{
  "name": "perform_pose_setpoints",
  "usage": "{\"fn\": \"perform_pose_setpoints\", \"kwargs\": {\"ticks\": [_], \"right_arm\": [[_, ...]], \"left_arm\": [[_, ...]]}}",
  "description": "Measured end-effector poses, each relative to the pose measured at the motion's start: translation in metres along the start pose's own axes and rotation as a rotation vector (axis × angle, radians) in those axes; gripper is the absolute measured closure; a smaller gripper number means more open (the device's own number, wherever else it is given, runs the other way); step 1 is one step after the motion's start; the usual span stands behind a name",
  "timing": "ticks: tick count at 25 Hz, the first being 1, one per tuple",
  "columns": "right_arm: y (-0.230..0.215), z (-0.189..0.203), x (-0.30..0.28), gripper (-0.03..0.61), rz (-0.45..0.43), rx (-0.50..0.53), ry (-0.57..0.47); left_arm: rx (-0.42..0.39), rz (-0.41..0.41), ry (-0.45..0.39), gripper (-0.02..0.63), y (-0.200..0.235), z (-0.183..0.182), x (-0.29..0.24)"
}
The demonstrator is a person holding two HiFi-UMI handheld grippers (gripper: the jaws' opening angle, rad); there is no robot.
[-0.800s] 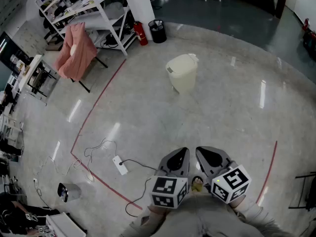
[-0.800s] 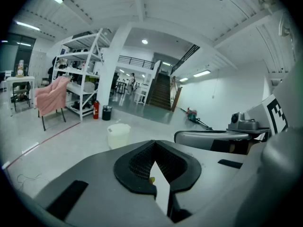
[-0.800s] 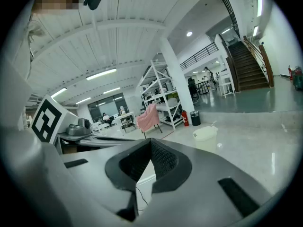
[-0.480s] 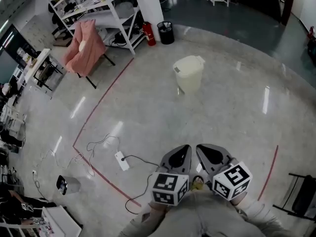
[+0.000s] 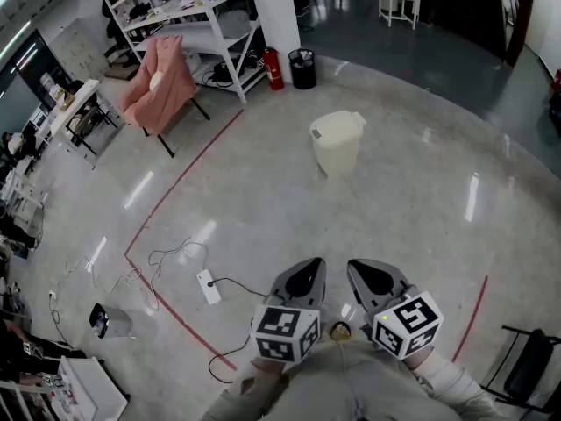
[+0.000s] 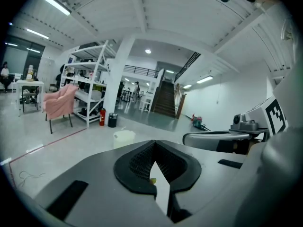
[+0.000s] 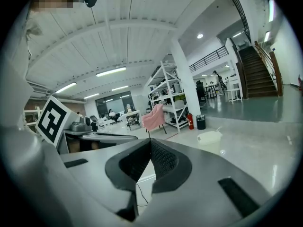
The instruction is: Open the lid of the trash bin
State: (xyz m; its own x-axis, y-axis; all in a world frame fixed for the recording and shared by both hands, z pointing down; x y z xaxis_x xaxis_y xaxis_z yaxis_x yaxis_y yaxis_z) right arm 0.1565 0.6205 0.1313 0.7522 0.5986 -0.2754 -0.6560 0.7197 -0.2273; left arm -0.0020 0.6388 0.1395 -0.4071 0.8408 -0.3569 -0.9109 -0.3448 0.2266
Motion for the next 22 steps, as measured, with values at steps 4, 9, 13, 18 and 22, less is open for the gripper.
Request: {"fn": "perform_pose_setpoints", "kwargs": {"ticks": [4, 9, 13, 18, 22], "right_arm": [[-0.010, 0.002, 0.004, 0.581, -0.001, -0.018, 0.013], [-0.020, -0.004, -0.001, 0.581, -0.001, 0.004, 0.032], [-0.036, -0.001, -0.013, 0.581, 0.018, -0.008, 0.042], [-0.069, -0.013, -0.040, 0.580, 0.033, -0.020, 0.031], [-0.102, -0.030, -0.070, 0.580, 0.034, -0.030, 0.031]], "left_arm": [[0.038, -0.037, -0.014, 0.609, -0.002, 0.002, -0.003], [0.032, -0.045, 0.005, 0.609, -0.001, -0.002, -0.011], [0.050, -0.066, 0.022, 0.609, 0.010, -0.002, -0.028], [0.038, -0.041, 0.021, 0.609, 0.030, -0.019, -0.072], [0.026, -0.035, 0.017, 0.609, 0.049, -0.045, -0.114]]}}
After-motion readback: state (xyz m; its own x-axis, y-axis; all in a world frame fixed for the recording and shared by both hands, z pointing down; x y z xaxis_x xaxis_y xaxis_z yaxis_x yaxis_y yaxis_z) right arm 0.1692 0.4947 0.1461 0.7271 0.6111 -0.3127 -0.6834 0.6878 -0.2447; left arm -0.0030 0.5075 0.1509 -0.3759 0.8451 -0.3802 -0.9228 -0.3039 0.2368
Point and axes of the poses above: the fingertips, and each gripper's own axes: x backward along the fingers, y to its left, z out of its underside, the point moved 9 cm from there along x, backward along the fingers, and after that the axes turned 1 degree about y, right-handed, at the moved point
